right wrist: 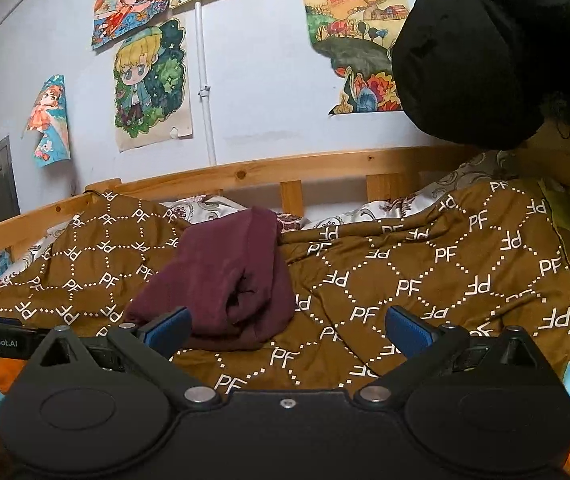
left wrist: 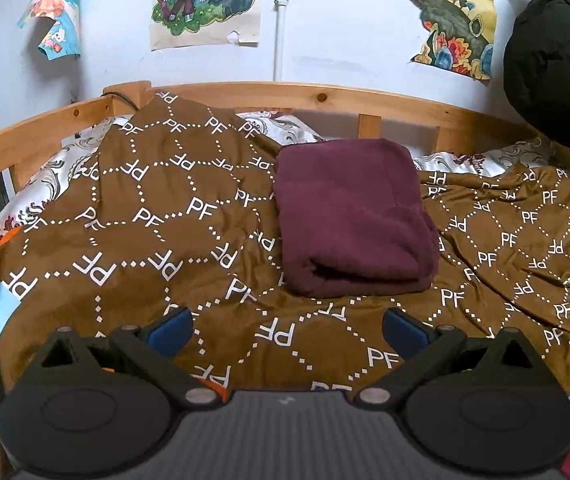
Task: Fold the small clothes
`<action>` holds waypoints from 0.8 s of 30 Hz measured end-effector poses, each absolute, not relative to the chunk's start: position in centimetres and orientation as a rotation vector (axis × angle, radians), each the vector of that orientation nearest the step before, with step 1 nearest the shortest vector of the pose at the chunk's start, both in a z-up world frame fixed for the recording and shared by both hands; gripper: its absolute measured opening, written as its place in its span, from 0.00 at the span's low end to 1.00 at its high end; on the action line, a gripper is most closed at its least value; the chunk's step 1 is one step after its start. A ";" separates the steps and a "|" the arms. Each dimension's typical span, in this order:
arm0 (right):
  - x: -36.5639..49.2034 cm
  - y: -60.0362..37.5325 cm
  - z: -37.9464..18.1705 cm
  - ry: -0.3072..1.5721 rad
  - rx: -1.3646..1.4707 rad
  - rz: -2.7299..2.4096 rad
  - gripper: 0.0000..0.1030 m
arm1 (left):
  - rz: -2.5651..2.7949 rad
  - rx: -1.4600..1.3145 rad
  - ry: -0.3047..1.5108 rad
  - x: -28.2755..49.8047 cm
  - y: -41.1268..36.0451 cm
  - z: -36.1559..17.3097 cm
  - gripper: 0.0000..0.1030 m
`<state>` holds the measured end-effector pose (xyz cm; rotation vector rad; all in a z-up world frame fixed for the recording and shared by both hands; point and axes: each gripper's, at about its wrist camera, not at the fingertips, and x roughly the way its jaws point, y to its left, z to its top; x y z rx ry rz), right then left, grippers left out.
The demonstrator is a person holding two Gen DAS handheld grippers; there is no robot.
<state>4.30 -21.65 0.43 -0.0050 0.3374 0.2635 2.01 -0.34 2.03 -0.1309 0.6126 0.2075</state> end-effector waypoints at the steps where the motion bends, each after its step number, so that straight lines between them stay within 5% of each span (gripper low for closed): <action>1: 4.4 -21.7 0.5 0.338 -0.003 0.263 0.99 | 0.207 -0.130 0.615 2.0 -0.3 2.0 0.99; 24: 4.4 -21.8 0.5 0.345 0.009 0.259 0.99 | 0.205 -0.127 0.618 1.9 -0.5 2.0 0.99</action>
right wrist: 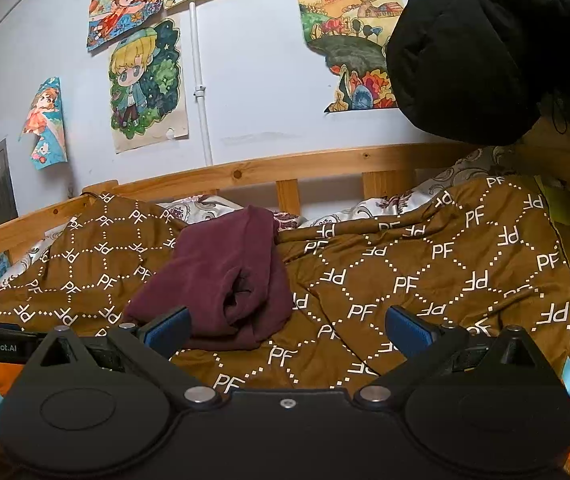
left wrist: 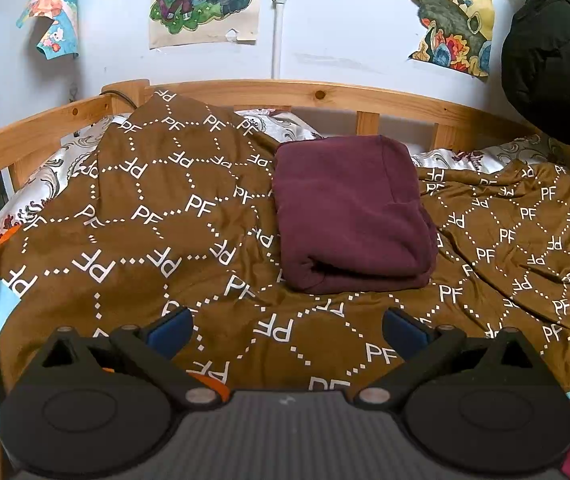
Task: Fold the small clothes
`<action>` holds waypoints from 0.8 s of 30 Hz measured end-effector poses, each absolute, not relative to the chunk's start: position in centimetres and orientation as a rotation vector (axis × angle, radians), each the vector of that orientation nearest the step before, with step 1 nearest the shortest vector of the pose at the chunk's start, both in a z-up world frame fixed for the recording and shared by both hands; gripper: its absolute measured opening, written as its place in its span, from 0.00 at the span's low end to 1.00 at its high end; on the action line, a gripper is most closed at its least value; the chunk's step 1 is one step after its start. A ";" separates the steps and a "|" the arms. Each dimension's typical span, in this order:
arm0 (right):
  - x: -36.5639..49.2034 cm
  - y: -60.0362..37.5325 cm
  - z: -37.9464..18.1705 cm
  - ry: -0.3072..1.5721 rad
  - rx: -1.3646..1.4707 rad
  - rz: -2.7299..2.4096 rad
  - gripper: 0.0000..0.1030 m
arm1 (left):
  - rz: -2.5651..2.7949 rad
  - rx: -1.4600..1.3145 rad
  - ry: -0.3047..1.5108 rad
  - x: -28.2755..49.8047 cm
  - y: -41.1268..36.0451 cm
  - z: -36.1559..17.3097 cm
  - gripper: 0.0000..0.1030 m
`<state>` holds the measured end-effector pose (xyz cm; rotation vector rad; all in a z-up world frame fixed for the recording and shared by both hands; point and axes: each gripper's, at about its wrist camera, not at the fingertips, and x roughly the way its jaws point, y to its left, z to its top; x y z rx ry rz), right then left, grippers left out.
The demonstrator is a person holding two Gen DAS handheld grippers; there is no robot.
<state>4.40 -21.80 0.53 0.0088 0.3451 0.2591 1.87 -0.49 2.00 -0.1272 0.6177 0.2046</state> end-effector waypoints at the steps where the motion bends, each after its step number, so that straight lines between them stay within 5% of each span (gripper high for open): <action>1: 4.4 -21.8 0.5 0.345 0.009 0.259 0.99 | 0.204 -0.127 0.617 1.9 -0.5 2.0 0.99; 24: 4.5 -21.8 0.4 0.355 0.015 0.260 0.99 | 0.201 -0.125 0.621 1.8 -0.5 1.9 0.99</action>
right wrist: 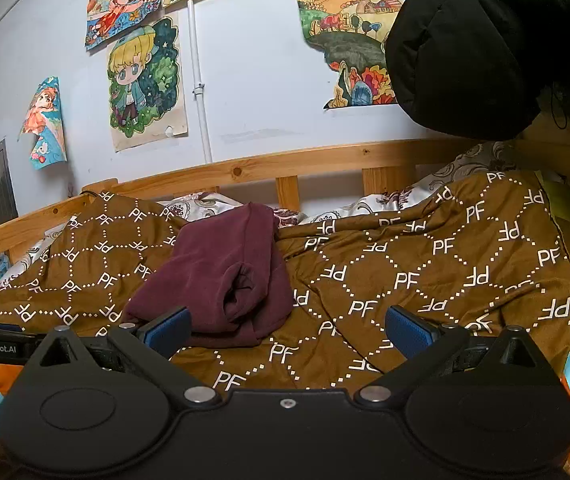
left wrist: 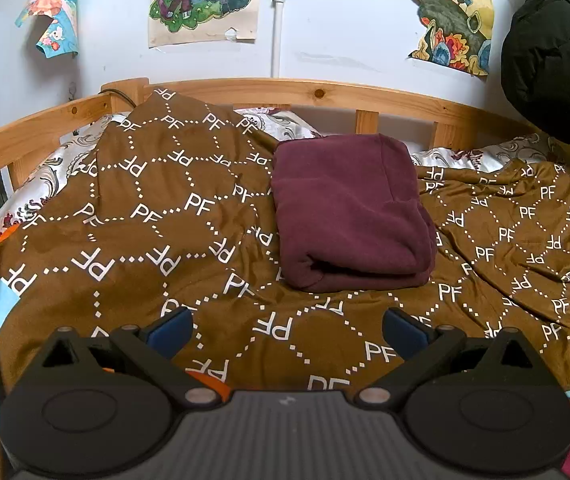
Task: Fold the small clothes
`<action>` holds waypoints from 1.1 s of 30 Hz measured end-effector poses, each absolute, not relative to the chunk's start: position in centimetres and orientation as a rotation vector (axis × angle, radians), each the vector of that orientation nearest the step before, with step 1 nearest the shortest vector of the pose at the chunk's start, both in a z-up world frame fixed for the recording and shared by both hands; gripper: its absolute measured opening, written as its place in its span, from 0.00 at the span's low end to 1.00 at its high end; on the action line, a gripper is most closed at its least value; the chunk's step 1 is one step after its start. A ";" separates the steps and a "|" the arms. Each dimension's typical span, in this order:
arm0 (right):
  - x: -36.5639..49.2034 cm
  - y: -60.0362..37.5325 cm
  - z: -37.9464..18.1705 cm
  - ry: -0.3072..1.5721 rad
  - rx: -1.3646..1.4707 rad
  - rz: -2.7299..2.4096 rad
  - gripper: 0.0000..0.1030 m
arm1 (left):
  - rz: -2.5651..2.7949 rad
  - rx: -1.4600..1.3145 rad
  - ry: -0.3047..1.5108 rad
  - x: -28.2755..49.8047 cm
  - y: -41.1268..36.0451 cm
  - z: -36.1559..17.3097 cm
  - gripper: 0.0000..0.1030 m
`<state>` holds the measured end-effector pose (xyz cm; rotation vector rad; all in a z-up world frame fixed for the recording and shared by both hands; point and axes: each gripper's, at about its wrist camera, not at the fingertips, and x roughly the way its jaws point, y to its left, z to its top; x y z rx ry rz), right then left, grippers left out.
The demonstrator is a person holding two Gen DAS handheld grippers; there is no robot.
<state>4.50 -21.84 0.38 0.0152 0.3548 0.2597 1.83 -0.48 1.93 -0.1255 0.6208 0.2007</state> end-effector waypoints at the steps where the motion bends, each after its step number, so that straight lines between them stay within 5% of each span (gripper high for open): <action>1: 4.5 -21.8 0.4 0.355 0.015 0.259 0.99 | 0.201 -0.125 0.621 1.8 -0.5 1.9 0.99; 33: 4.5 -21.8 0.1 0.363 0.018 0.262 0.99 | 0.195 -0.132 0.633 1.8 -0.5 1.8 0.99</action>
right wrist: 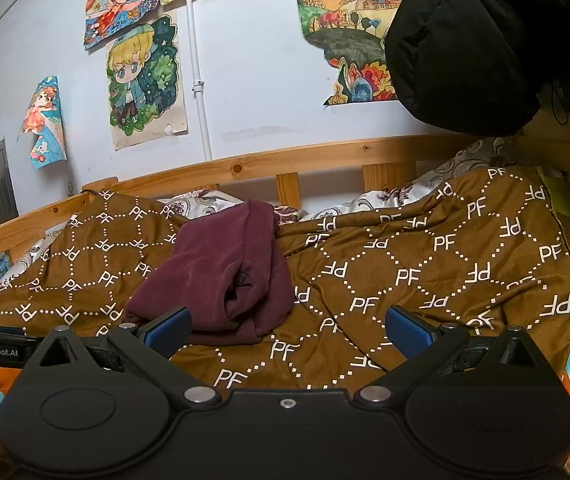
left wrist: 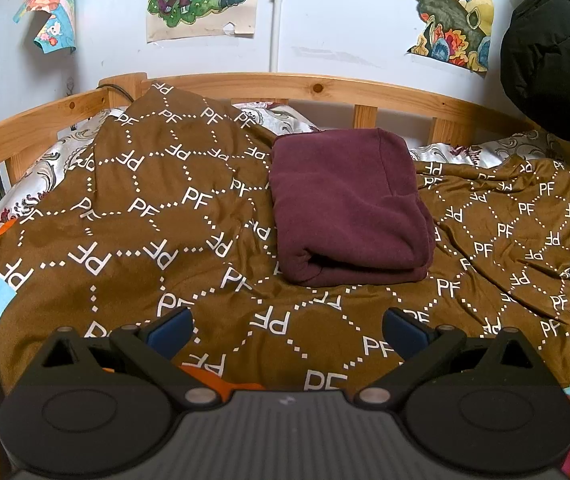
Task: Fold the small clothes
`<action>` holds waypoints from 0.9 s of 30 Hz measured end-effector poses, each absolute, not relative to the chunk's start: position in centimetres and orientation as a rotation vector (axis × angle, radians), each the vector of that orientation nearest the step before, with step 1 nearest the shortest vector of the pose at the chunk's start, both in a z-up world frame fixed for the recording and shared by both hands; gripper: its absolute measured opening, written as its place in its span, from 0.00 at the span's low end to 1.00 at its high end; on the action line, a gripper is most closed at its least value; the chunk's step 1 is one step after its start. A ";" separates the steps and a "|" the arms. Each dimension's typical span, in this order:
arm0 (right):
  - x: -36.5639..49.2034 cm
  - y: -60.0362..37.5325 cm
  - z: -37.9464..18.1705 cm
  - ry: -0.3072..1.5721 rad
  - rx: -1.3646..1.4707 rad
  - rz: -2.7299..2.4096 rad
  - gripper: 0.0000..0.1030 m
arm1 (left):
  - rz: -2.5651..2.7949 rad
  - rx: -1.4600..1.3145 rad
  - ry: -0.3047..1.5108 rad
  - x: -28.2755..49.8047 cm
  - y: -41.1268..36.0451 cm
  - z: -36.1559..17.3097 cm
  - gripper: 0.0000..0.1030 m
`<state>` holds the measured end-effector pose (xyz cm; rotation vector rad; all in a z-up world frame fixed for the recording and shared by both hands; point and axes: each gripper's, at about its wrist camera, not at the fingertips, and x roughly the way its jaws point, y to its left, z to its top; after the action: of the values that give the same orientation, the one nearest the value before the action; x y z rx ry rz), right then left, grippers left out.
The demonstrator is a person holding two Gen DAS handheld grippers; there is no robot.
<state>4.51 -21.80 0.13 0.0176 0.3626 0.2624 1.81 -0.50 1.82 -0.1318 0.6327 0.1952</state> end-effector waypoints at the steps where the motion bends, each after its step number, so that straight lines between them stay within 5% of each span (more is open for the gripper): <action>1: 4.5 -21.7 0.1 0.363 0.017 0.262 0.99 | 0.195 -0.132 0.633 1.8 -0.5 1.8 0.99; 27: 4.7 -21.7 -0.2 0.395 0.024 0.263 0.99 | 0.224 -0.141 0.676 2.1 0.1 1.7 0.99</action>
<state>4.73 -21.73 -0.21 0.0238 0.3950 0.2632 2.07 0.13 1.71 -0.1407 0.6756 0.2240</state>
